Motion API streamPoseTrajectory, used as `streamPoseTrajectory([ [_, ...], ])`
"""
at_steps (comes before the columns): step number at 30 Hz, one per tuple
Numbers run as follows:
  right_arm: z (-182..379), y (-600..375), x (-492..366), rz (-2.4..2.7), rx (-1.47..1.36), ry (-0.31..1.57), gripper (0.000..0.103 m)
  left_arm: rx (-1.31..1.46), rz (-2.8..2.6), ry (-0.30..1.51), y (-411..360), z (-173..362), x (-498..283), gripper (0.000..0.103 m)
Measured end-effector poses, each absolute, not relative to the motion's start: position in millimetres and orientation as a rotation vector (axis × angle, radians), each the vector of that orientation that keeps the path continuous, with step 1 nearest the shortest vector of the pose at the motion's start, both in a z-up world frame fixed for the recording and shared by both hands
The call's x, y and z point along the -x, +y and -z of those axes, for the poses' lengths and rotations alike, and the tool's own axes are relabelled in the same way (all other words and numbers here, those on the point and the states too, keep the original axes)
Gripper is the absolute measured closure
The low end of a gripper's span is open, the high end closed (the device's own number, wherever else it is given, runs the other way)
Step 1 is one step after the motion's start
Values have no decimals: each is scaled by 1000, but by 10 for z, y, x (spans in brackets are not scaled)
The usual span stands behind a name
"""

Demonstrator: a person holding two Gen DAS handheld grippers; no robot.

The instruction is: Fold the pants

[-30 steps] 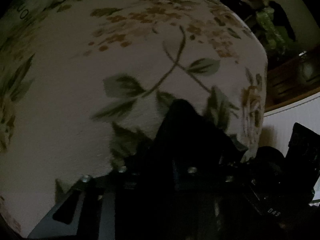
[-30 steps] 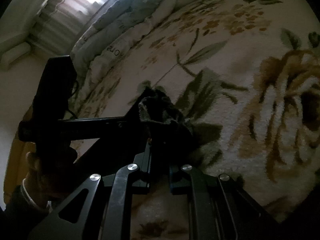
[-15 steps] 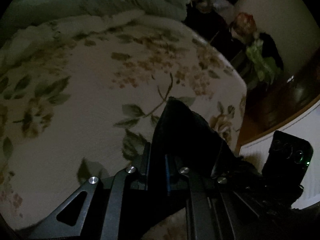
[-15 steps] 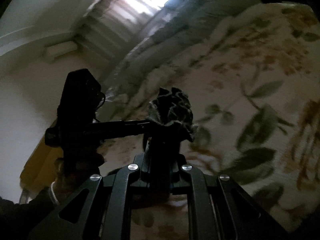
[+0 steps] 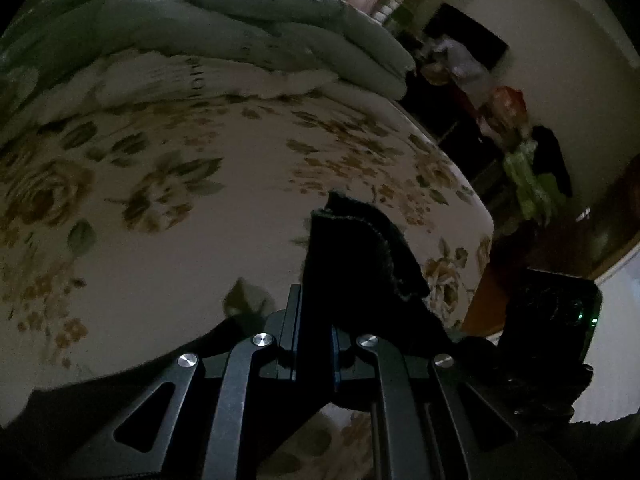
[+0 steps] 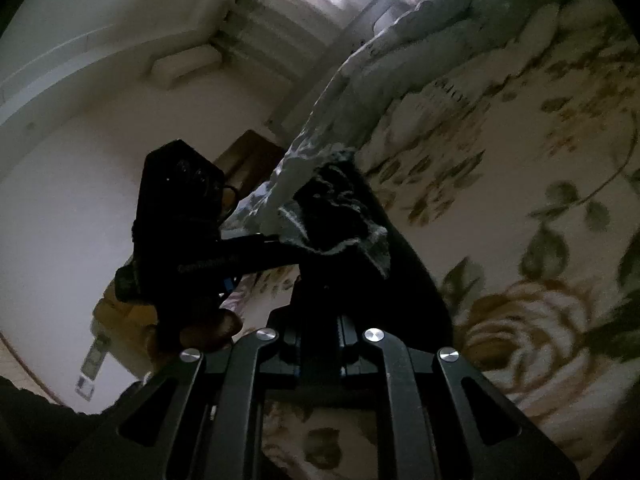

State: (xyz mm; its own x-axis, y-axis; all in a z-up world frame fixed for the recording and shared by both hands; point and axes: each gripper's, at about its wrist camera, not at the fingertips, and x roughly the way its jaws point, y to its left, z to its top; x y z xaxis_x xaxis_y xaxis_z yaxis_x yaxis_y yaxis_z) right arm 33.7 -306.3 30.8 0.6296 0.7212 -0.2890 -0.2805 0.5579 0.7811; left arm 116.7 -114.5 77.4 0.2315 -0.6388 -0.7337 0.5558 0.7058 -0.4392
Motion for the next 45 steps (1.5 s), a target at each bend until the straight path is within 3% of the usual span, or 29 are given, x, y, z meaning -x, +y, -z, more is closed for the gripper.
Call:
streamPoseTrajectory([
  [9,-75,-2669,-422,-701,-729,754,89,194,723,1089,-578,-454,-1055,93],
  [11,-4,-2592,-434,-706,-713,782,89,210,700,1104,-481,-348,-1039,98],
  [27,407,-1977,-541,-702,-541,996,85,332,494,1209,236,355,-850,97],
  [29,421,-1959,-542,-706,-533,1007,78,353,474,1208,314,370,-817,97],
  [31,418,-1939,-540,-728,-537,1011,64,385,456,1206,409,375,-779,97],
  [36,352,-1827,-508,-744,-481,1006,58,421,399,1187,629,334,-669,97],
  [42,196,-1695,-482,-785,-447,985,58,452,323,1158,888,234,-519,89],
  [45,67,-1625,-475,-805,-428,961,58,482,274,1148,1050,203,-421,77],
])
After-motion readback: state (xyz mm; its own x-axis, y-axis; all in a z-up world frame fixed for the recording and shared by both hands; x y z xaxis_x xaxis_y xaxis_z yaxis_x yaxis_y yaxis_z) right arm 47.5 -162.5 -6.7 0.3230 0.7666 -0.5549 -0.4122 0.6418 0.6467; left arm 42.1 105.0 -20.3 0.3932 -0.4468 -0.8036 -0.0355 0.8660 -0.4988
